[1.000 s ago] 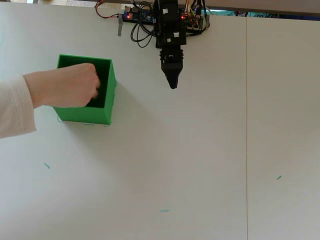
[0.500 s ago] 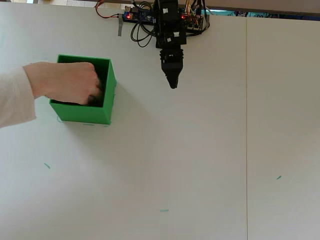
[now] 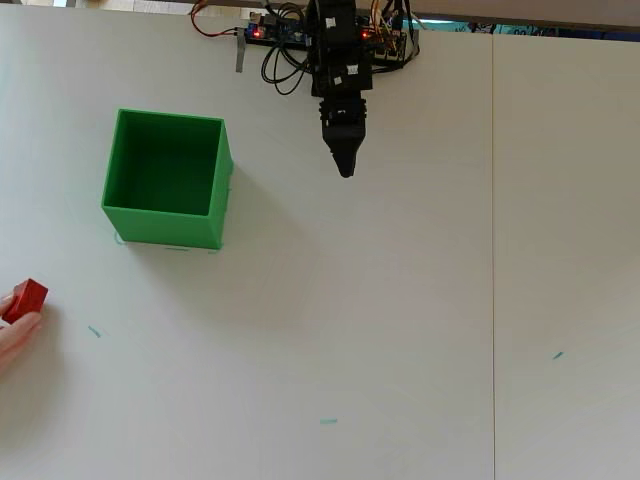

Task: Grasp a red block and put it in the green bin.

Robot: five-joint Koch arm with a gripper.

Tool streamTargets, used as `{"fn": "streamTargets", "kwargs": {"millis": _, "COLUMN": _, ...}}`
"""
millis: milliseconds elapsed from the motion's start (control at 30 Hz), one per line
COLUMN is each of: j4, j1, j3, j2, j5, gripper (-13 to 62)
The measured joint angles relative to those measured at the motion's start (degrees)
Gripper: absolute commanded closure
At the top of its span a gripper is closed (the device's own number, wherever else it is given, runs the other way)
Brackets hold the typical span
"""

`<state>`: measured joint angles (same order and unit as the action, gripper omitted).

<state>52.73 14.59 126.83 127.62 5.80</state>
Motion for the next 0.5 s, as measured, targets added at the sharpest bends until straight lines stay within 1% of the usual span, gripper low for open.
{"fn": "streamTargets", "kwargs": {"millis": 500, "j4": 0.0, "j1": 0.09, "j3": 0.44, "j2": 0.09, "j5": 0.09, "gripper": 12.8}}
